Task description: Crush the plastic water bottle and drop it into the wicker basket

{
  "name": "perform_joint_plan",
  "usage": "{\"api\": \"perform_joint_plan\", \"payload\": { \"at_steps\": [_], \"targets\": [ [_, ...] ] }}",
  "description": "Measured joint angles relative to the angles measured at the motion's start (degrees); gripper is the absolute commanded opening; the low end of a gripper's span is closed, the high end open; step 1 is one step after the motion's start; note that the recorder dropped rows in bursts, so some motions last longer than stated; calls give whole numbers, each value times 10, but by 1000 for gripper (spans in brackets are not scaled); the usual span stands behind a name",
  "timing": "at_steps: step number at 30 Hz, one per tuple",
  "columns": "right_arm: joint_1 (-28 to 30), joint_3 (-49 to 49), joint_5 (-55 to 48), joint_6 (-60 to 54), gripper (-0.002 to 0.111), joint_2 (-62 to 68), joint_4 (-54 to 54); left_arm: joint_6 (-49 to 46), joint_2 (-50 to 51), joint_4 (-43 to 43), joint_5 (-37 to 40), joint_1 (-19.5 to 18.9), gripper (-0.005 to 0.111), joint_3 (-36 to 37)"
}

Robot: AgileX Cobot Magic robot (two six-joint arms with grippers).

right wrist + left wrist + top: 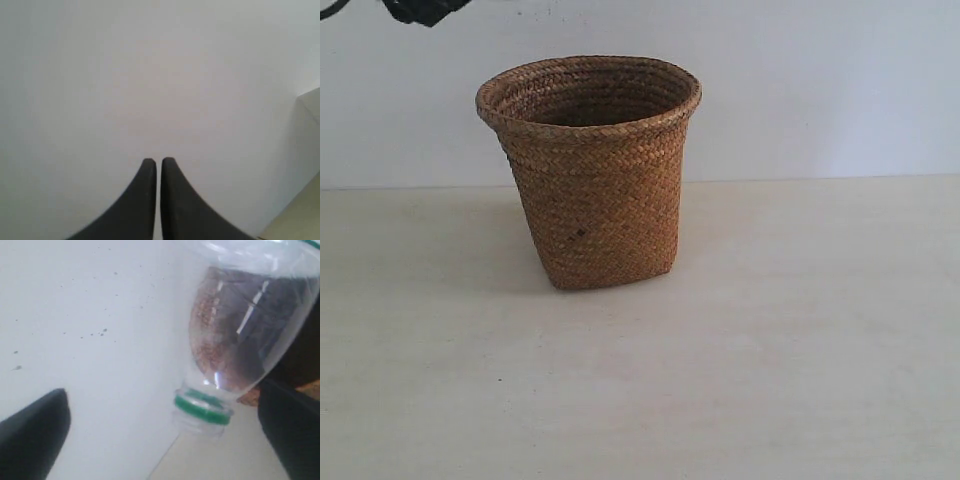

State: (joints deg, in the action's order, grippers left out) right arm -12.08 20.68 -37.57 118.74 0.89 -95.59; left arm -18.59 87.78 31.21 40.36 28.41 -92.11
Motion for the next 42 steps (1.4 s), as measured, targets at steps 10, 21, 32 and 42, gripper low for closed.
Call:
{"api": "perform_joint_plan", "payload": {
  "at_steps": [10, 21, 32, 42],
  "targets": [
    [0, 0, 0, 0, 0, 0, 0, 9, 43, -5, 217, -1, 109, -3],
    [0, 0, 0, 0, 0, 0, 0, -6, 43, -158, 291, -2, 104, -3],
    [0, 0, 0, 0, 0, 0, 0, 4, 45, -299, 295, -3, 7, 75],
    [0, 0, 0, 0, 0, 0, 0, 23, 49, -289, 295, -4, 7, 123]
  ]
}}
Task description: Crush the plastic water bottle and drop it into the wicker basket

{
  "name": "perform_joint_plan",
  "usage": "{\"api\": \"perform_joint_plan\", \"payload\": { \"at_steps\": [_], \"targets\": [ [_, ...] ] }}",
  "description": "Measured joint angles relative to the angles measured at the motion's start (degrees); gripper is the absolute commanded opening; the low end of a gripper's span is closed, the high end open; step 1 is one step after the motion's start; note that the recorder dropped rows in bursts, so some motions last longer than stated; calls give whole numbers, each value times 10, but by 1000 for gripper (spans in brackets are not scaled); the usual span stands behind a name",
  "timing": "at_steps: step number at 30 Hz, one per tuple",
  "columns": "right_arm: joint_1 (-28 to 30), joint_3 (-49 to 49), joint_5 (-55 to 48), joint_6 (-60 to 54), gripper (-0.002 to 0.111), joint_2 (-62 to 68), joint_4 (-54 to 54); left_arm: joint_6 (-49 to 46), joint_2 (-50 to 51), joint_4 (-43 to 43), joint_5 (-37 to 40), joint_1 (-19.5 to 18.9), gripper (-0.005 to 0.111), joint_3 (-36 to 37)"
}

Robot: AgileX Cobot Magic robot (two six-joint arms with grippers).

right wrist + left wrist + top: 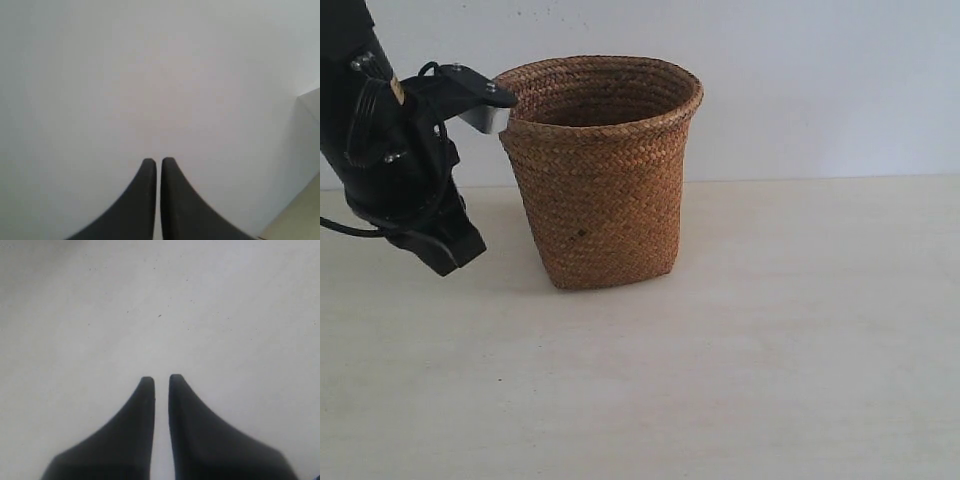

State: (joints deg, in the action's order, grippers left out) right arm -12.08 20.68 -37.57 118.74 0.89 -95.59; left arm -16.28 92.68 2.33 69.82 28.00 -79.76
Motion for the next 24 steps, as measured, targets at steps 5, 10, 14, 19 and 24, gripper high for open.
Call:
{"api": "perform_joint_plan", "payload": {
  "at_steps": [5, 10, 14, 19, 24],
  "targets": [
    [0, 0, 0, 0, 0, 0, 0, -15, 0, -34, 0, 0, 7, 9],
    [0, 0, 0, 0, 0, 0, 0, -35, 5, -56, 1, 0, 35, 9],
    [0, 0, 0, 0, 0, 0, 0, -12, 10, -8, 1, 0, 90, 17],
    [0, 0, 0, 0, 0, 0, 0, -4, 10, 15, 1, 0, 108, 20],
    [0, 0, 0, 0, 0, 0, 0, -4, 10, 18, 1, 0, 104, 20]
  ]
}}
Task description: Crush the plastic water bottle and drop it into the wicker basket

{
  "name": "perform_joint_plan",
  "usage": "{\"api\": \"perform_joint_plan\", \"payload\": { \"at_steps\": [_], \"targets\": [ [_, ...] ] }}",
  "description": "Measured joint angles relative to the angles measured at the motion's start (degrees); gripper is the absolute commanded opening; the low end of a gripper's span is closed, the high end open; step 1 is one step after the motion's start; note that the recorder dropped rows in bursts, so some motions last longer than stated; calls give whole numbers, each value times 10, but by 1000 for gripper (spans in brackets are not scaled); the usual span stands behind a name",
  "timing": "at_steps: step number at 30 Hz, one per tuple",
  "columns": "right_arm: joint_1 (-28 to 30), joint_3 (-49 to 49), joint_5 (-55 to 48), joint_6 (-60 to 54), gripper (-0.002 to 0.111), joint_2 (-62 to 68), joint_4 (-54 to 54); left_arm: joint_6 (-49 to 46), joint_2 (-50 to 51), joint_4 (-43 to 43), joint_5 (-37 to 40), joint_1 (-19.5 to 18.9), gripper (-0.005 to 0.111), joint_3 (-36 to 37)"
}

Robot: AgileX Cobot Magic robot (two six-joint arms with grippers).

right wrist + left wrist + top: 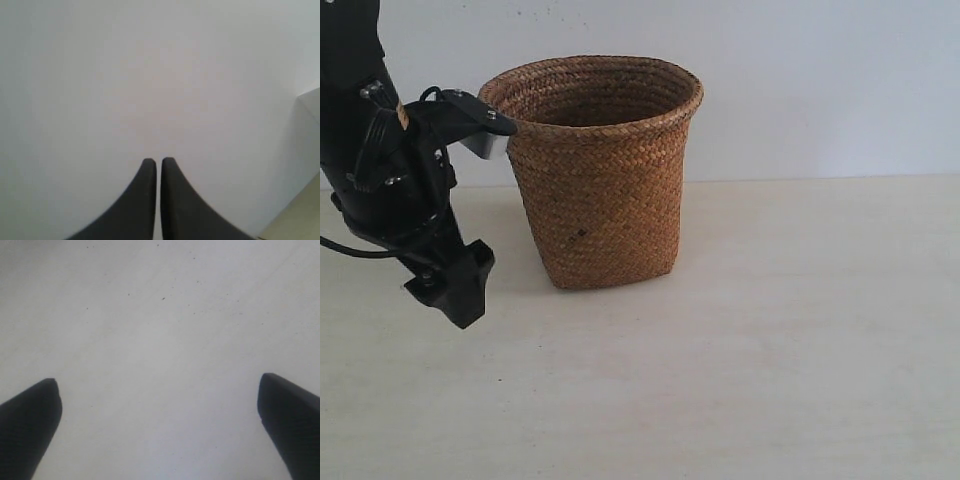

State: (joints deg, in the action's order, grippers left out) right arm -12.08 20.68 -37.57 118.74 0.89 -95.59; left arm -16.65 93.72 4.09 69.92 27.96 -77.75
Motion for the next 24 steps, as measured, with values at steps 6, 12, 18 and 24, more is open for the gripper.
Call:
{"api": "perform_joint_plan", "payload": {
  "at_steps": [6, 12, 18, 24],
  "targets": [
    [0, 0, 0, 0, 0, 0, 0, 0, 0, 0, 0, 0, 86, 1],
    [0, 0, 0, 0, 0, 0, 0, 0, 0, 0, 0, 0, 35, 1],
    [0, 0, 0, 0, 0, 0, 0, -9, 0, 3, 0, 0, 4, 1],
    [0, 0, 0, 0, 0, 0, 0, -21, 0, 3, 0, 0, 4, 1]
  ]
}}
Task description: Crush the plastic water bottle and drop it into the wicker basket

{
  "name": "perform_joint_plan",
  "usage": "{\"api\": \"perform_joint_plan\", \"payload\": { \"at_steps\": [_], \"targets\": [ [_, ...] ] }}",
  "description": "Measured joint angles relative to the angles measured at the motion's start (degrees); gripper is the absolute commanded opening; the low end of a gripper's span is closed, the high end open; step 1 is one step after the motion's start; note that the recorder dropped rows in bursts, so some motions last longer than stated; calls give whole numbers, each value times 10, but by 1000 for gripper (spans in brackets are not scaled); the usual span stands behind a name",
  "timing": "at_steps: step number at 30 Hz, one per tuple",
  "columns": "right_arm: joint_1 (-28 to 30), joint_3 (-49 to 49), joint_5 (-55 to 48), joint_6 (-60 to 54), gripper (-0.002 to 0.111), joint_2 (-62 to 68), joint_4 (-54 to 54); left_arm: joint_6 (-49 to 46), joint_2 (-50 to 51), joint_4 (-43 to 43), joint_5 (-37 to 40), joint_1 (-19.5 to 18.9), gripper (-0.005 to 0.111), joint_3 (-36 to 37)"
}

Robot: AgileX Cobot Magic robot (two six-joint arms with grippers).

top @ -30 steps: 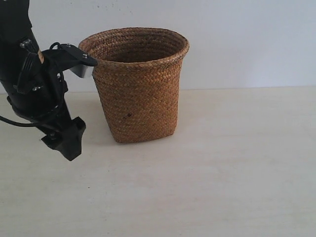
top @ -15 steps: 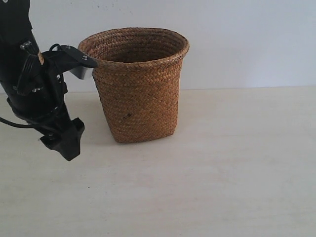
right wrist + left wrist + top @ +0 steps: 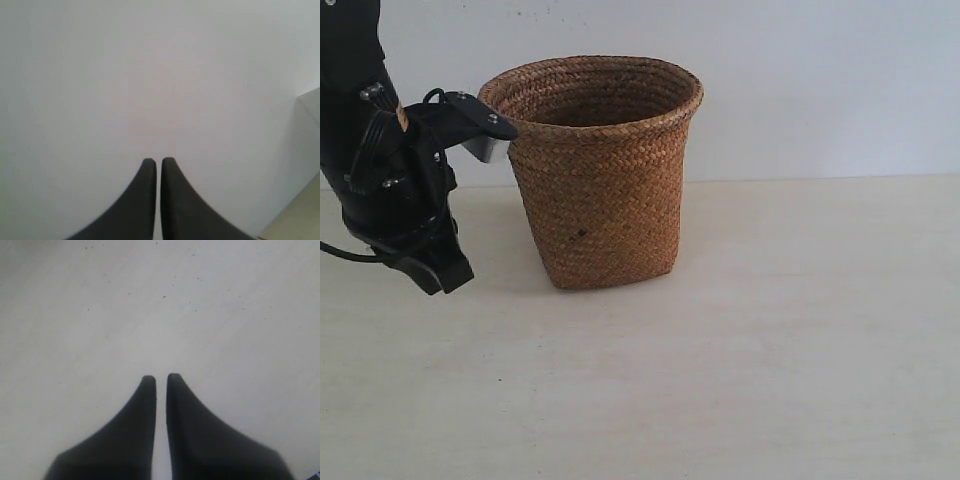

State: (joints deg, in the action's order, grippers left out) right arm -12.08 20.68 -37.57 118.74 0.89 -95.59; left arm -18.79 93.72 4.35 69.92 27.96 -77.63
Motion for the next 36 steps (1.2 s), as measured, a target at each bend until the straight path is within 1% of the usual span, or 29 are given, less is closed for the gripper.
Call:
{"api": "perform_joint_plan", "payload": {
  "at_steps": [7, 10, 15, 19, 22, 26, 32, 34, 36],
  "targets": [
    [0, 0, 0, 0, 0, 0, 0, -1, 0, 0, 0, 0, 4, 0],
    [0, 0, 0, 0, 0, 0, 0, -8, 0, -21, 0, 0, 4, 3],
    [0, 0, 0, 0, 0, 0, 0, -68, 0, -73, -1, 2, 4, 56],
    [0, 0, 0, 0, 0, 0, 0, -69, -4, -97, -11, 3, 4, 113],
    [0, 0, -1, 0, 0, 0, 0, -69, -35, -144, -61, 3, 4, 153],
    [0, 0, -1, 0, 0, 0, 0, -69, -118, -214, -150, 13, 4, 206],
    [0, 0, -1, 0, 0, 0, 0, -71, -246, -394, -320, 45, 4, 293],
    [0, 0, -1, 0, 0, 0, 0, -72, -272, -429, -348, 48, 4, 307],
    [0, 0, -1, 0, 0, 0, 0, -72, -295, -445, -362, 48, 4, 313]
  ]
}}
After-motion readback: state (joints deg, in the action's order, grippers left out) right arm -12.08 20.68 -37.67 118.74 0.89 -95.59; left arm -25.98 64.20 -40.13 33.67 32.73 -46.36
